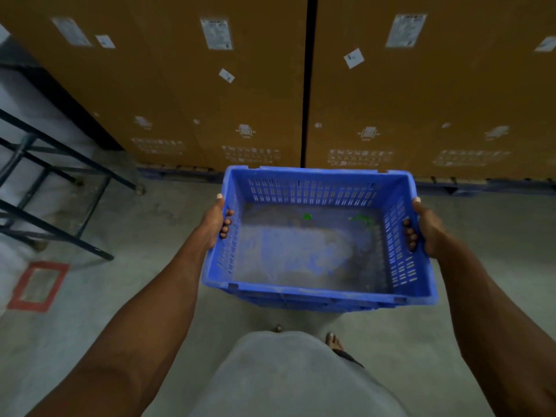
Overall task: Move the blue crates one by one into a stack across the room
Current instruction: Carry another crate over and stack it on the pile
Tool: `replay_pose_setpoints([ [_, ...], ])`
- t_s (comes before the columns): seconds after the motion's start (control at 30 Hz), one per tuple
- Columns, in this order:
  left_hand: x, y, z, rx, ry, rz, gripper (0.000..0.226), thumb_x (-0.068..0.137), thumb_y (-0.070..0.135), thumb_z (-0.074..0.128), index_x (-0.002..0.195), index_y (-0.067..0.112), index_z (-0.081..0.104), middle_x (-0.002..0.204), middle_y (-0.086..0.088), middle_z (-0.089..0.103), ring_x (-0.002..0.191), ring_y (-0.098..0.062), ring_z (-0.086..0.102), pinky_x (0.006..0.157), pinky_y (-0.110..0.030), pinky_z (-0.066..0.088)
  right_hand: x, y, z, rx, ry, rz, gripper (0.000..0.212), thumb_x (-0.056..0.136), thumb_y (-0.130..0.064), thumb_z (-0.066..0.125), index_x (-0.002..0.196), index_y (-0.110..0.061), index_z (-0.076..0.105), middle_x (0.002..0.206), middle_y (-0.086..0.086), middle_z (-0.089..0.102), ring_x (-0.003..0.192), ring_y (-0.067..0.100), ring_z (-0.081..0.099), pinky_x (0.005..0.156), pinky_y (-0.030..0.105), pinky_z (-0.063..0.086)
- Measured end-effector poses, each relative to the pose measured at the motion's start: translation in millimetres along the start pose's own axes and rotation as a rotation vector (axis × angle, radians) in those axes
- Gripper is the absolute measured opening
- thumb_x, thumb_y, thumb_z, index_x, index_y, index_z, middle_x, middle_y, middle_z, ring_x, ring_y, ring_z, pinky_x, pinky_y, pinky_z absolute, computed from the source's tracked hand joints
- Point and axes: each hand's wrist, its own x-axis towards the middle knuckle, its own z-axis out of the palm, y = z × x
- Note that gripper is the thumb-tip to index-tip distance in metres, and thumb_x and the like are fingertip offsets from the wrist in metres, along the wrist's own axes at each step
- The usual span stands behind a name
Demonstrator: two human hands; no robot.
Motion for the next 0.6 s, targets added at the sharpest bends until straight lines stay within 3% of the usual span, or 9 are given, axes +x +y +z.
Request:
replay_pose_setpoints([
  [0.23,-1,-1,-2,-0.037,-0.019,-0.003,0.058,0.101,0.068,0.026,0.076,0.019,0.046,0.046,0.005,0.032,0.035,-0.01,0.022,0.038,-0.017,0.019,-4,0,5,0.04,0.027,0.004,0.067,0.09,-0.079,0.032,0.068,-0.016,0.038,0.047,0.001,0.028,0.037,0.015,0.02,0.032,0.023,0.02],
  [0.4,-4,0,-4,-0.048,-0.028,-0.001,0.058,0.101,0.068,0.027,0.074,0.019,0.044,0.048,0.004,0.032,0.041,-0.012,0.021,0.041,-0.021,0.019,-2,1,7,0.067,0.058,-0.006,0.066,0.09,-0.079,0.034,0.067,-0.016,0.038,0.051,0.002,0.029,0.036,0.015,0.02,0.034,0.02,0.021],
  [0.6,-3,-3,-1,-0.031,0.005,0.046,0.057,0.102,0.066,0.026,0.081,0.017,0.047,0.06,-0.001,0.036,0.044,-0.014,0.028,0.039,-0.02,0.024,6,9,7,0.016,0.117,-0.117,0.064,0.092,-0.074,0.039,0.067,-0.016,0.043,0.058,0.007,0.037,0.043,0.021,0.031,0.04,0.025,0.03],
])
